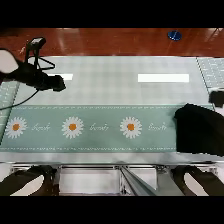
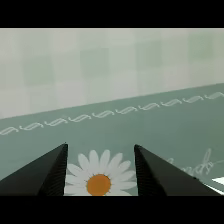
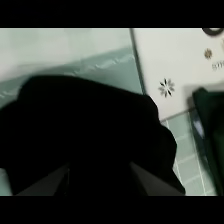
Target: Fold the shirts.
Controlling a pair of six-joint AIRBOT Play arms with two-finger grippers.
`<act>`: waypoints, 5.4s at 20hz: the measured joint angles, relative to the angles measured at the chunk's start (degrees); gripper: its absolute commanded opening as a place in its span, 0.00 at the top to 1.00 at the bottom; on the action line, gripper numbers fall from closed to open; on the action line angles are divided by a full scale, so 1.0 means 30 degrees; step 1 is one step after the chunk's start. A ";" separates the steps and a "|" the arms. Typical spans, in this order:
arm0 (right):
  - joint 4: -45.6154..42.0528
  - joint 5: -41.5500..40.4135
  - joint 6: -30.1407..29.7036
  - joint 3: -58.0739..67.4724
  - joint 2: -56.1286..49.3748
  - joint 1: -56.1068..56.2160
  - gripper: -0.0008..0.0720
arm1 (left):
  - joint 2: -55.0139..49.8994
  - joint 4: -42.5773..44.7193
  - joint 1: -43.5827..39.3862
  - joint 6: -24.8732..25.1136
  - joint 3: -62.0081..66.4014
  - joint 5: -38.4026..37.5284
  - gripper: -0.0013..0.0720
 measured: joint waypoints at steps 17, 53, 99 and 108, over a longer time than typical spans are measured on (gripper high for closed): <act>0.6127 -0.5559 -0.4022 -0.8211 -0.1370 -1.2247 0.42 | 0.4728 -0.2178 -0.2878 -0.0386 -0.7380 0.2463 0.29; 1.7573 -0.2841 -0.8051 1.0907 0.0321 0.4605 0.95 | 0.8772 -0.3585 0.1588 -0.1690 -0.8692 0.1982 0.29; 2.1194 -0.6390 -0.9369 -1.2269 0.1792 -0.3701 0.43 | -0.1472 -1.8899 0.3614 1.2983 -1.3391 0.3140 0.85; 2.4953 -0.9806 -0.8896 -1.2109 -0.3475 0.3118 0.43 | -0.4765 -1.9664 0.3024 1.4345 -1.0608 -0.0474 0.96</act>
